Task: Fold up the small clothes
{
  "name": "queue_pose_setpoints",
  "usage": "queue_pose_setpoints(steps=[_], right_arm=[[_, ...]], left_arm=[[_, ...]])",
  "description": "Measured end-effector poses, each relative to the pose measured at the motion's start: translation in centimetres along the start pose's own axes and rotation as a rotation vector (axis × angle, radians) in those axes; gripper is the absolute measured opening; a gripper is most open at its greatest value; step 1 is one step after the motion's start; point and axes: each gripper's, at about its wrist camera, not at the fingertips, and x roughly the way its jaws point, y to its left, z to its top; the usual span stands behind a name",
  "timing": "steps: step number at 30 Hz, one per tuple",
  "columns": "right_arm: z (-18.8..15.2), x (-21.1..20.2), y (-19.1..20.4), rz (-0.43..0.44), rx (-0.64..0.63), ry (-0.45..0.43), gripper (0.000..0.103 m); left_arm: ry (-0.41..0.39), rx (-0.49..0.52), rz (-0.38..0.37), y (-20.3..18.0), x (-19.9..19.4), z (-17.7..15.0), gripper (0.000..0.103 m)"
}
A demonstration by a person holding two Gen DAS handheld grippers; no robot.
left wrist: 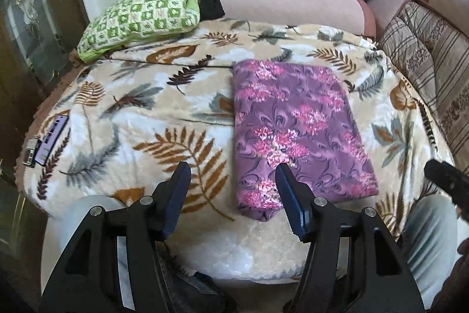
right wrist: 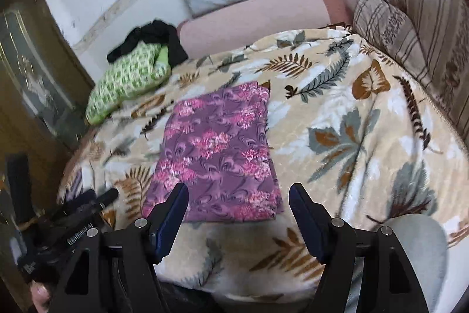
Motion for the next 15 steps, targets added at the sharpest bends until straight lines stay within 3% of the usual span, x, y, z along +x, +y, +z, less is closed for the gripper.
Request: queue_pose_setpoints(steps=[7,15], right_arm=[[0.9,-4.3,1.8,0.001,-0.02,-0.022,0.069],[1.3,-5.5,3.7,0.006,-0.045,-0.024,0.069]], left_arm=[[-0.073,-0.032,0.002,0.3,-4.5,1.5,0.06],[-0.052,-0.041,-0.039,0.2,-7.1,2.9,0.06]])
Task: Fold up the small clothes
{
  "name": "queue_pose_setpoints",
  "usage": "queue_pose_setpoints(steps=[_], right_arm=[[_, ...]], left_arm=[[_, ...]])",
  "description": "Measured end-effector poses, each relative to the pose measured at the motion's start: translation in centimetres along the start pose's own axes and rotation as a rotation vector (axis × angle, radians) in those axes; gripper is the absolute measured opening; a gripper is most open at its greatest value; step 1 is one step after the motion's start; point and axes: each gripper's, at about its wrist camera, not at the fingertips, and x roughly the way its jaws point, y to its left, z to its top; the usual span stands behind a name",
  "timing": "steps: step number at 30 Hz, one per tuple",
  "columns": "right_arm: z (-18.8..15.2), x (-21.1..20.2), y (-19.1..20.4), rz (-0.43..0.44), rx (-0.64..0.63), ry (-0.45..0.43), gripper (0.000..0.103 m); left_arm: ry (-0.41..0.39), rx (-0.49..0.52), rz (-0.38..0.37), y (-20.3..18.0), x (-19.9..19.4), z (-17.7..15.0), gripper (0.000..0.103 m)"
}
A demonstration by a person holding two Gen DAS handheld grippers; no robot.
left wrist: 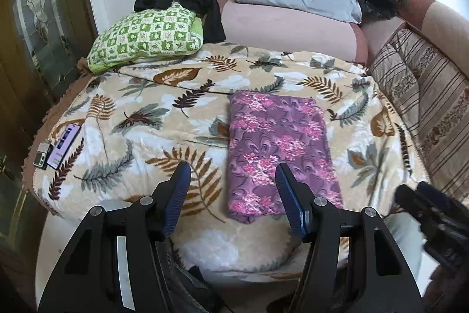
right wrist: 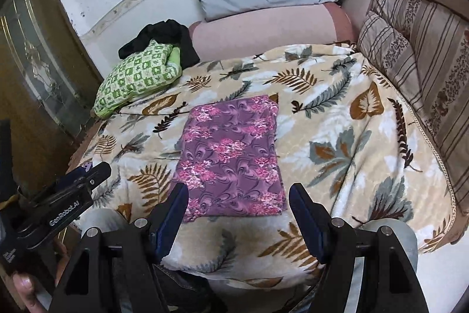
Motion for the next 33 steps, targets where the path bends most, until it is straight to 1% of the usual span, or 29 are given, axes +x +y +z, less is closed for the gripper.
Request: queue_pose_setpoints(steps=[4,6,10,18,23,27,33], right_arm=[[0.2,-0.6,1.2,-0.038,-0.036,-0.008,0.069],[0.3,-0.8,1.6,-0.049,-0.042,-0.01,0.069],[0.7,-1.2,1.9,-0.071,-0.039,-0.006,0.069],[1.0,-1.8,2.5,-0.087,-0.042,-0.004,0.069],[1.3,-2.6,3.2,-0.091,-0.052,-0.016,0.069],[1.4,-3.5,3.9,-0.12,-0.074,-0.037,0.069],[1.6,-4.3,4.3,-0.11,-0.072,-0.047,0.069]], left_arm=[[-0.015,0.017,0.018,-0.3,-0.9,0.3,0.06],[-0.018,0.007,0.022,-0.1,-1.1,0.4,0.06],[-0.003,-0.007,0.015,0.3,-1.2,0.5,0.06],[-0.002,-0.034,-0.003,1.0,-1.9,1.3,0.06],[-0.017,-0.022,-0.02,0.8,-2.7,1.6,0.06],[-0.037,-0.01,-0.022,0.4,-3.5,1.7,0.06],[-0.054,-0.008,-0.024,0.2,-4.2,1.7,0.06]])
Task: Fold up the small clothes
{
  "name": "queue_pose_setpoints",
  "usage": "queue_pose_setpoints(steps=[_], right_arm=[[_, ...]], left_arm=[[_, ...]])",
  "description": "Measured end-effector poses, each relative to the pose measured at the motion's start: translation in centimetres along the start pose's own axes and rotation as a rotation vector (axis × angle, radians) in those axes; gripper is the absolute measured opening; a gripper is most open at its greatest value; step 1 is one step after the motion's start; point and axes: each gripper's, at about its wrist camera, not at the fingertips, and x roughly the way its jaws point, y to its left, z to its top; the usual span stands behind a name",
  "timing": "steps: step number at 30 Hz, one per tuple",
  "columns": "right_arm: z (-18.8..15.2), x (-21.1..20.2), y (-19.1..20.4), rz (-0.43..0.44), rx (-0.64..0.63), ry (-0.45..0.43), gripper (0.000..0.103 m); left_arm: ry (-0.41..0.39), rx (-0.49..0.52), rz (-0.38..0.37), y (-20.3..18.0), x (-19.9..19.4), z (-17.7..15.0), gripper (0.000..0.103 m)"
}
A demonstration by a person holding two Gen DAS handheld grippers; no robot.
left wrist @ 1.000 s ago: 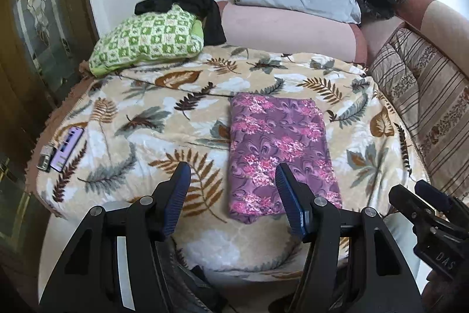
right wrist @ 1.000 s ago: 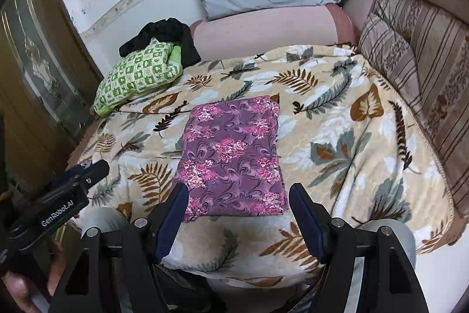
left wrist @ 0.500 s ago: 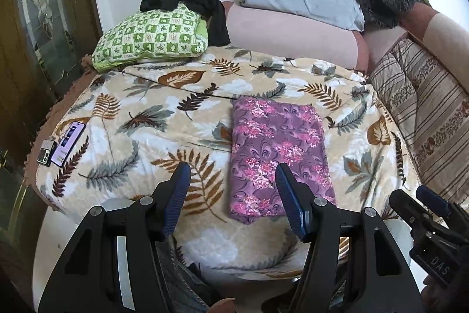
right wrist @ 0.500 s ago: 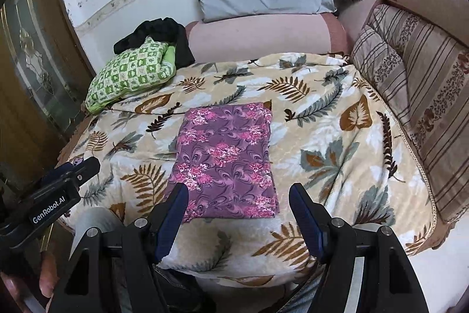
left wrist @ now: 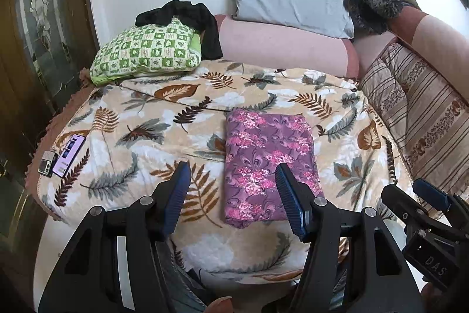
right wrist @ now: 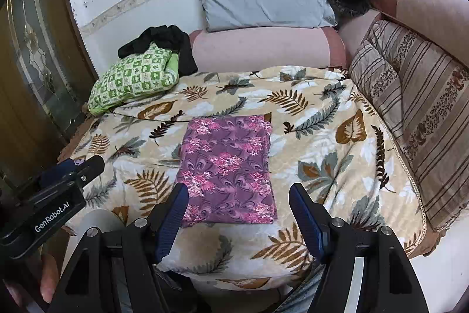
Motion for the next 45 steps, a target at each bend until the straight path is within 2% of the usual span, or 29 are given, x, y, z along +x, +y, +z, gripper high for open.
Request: queue_pose_setpoints(steps=[34,45], right_arm=[[0.0,-0.2,0.0,-0.031,-0.015,-0.009,0.069],[0.1,-0.1,-0.1,-0.028,-0.017,-0.009,0.069]], left_arm=[[0.024,0.01,-0.013,-0.4,0.7,-0.7,0.06],[0.031,0.016,-0.006,0.6,1.0,-0.4,0.06]])
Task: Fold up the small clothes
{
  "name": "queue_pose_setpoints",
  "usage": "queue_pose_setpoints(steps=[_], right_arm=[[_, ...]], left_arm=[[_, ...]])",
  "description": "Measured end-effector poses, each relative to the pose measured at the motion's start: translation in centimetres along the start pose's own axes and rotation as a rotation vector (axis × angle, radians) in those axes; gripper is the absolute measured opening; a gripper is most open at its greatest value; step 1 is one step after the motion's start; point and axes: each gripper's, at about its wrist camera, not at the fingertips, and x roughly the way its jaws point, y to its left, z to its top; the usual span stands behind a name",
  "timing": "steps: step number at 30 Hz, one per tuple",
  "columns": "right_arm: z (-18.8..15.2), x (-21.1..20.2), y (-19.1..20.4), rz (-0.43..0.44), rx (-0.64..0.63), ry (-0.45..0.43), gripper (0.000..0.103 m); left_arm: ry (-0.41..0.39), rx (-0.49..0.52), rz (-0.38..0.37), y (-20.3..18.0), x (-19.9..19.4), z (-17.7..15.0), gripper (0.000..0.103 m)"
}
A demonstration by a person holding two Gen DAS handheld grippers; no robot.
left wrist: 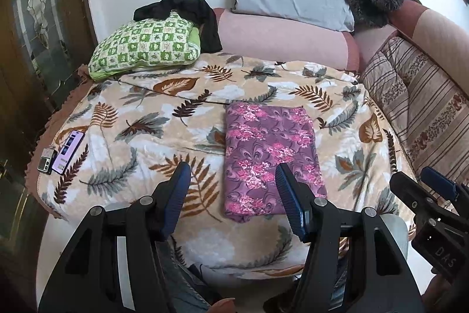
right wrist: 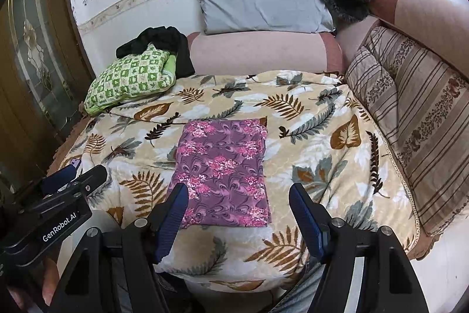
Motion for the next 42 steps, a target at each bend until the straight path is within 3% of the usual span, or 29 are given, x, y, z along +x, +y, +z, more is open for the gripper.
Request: queue_pose_setpoints(steps=[42], right_arm=[[-0.16,0.27,0.04,-0.001,0.003,0.011,0.069]], left_arm=[[0.018,0.011,-0.005,0.2,0.59,-0.26,0.06]])
